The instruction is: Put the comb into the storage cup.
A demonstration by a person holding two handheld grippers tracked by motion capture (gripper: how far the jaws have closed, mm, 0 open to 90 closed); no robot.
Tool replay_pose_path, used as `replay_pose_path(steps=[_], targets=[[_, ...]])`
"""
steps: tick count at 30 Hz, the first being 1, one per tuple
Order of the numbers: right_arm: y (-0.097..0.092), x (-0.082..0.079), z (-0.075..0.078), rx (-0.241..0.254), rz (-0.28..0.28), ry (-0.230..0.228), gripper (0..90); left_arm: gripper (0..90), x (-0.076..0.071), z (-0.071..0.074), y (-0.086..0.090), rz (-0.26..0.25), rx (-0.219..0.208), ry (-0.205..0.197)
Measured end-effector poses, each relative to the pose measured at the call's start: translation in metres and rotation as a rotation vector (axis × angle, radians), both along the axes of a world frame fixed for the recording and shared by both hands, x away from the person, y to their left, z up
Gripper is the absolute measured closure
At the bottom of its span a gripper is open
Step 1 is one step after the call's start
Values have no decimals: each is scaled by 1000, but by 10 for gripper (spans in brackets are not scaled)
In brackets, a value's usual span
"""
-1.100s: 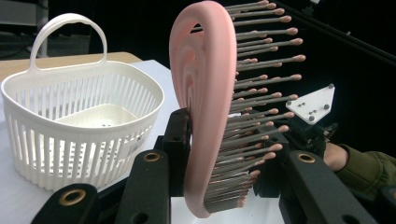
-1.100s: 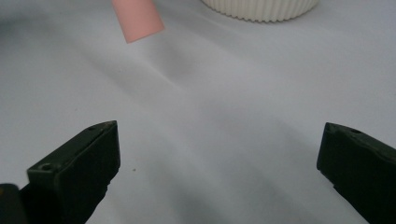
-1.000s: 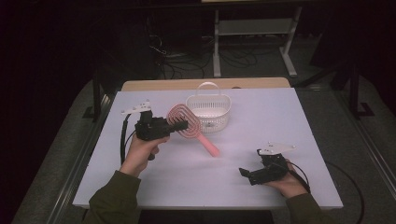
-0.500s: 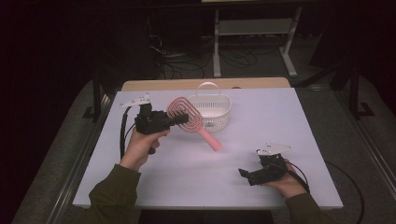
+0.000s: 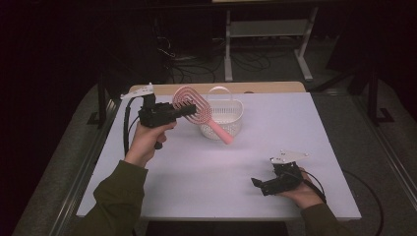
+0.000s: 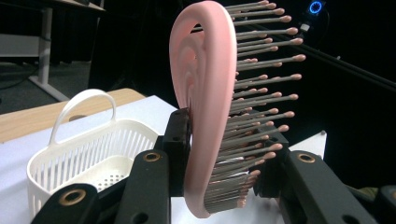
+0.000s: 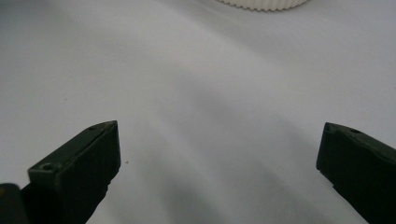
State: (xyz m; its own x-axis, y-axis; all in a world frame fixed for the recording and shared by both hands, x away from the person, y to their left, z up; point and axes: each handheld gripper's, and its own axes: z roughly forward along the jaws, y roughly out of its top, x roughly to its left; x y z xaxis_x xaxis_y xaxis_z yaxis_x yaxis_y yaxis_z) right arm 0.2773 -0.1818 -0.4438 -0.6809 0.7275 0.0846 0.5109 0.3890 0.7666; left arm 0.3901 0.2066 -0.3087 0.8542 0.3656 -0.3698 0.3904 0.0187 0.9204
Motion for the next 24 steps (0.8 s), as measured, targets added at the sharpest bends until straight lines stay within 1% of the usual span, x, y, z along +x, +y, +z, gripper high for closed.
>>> replay_pose_path(steps=[4,6,9,17,21,24], targets=[[0,0,0,-2,2,-1,0,650,6,5,-2,-5,5,-4],[0,1,0,-5,4,-1,0,649,9,8,-3,-2,15,-14],[0,0,0,-3,2,0,0,649,13,14,-5,3,14,-25],[-1,0,1,4,-3,-4,0,649,24,26,-9,30,12,-58],[-1,0,2,3,-2,-11,0,649,29,30,-12,41,8,-72],[-2,0,2,5,-5,-11,0,649,33,31,-15,51,21,-83]])
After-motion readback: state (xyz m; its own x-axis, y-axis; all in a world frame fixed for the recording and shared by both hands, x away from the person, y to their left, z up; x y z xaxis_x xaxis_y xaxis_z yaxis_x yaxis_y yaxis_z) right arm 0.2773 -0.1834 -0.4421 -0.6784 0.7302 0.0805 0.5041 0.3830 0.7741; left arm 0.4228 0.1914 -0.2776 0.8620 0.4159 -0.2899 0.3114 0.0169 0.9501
